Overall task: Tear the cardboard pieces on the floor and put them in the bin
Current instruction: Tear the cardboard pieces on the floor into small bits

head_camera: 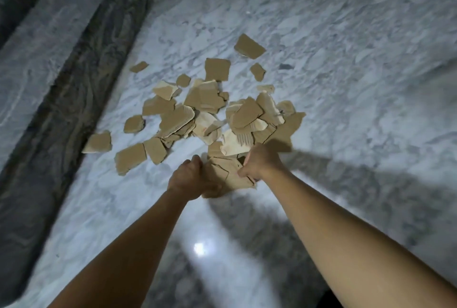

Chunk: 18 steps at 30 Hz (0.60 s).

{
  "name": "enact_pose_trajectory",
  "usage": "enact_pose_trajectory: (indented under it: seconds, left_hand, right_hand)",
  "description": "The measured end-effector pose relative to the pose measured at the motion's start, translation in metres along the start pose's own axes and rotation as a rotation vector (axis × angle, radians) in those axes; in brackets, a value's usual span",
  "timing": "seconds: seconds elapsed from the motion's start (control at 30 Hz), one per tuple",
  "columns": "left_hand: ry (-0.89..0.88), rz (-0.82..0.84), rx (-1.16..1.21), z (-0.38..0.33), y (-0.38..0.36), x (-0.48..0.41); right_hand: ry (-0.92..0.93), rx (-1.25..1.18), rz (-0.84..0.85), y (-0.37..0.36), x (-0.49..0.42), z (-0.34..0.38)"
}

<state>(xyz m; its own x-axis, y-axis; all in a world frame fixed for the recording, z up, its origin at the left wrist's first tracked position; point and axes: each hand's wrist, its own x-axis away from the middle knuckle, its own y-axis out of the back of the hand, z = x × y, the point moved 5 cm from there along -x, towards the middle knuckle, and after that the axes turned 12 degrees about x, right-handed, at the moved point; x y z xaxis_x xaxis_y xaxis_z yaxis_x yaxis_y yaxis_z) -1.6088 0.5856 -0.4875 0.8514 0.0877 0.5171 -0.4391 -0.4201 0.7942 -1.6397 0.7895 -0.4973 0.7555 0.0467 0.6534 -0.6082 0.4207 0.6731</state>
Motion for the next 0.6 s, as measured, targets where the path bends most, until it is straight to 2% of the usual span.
enact_pose_trajectory:
  seconds: [0.03,0.1,0.23,0.27,0.33,0.4,0.47,0.53,0.6]
  left_hand:
    - [-0.029,0.032,-0.002,0.002,0.0,-0.004]
    - [-0.078,0.106,0.016,0.009,0.001,-0.015]
    - [-0.178,0.211,0.135,0.017,0.015,-0.038]
    - [-0.209,0.225,0.201,0.019,0.02,-0.041]
    - [-0.211,0.311,0.442,0.036,0.024,-0.044]
    - [-0.206,0.374,0.534,0.057,0.027,-0.043]
    - [-0.21,0.373,0.434,0.076,0.032,-0.041]
    - [-0.206,0.341,0.332,0.091,0.039,-0.035]
    - [-0.206,0.314,0.398,0.1,0.044,-0.028]
  right_hand:
    - [-0.01,0.064,-0.079,-0.006,0.001,0.001]
    - [-0.014,0.173,-0.128,-0.011,0.001,0.003]
    - [-0.056,0.567,0.031,0.003,0.0,0.005]
    - [-0.077,0.585,0.082,0.008,0.004,0.005]
    - [-0.052,0.457,0.151,0.012,0.011,0.013]
    - [0.057,0.36,0.103,0.008,0.015,0.033]
    - [0.13,0.363,0.003,-0.003,0.017,0.059]
    - [0.148,0.462,-0.096,-0.02,0.017,0.077]
    - [0.13,0.659,-0.2,-0.033,0.015,0.087]
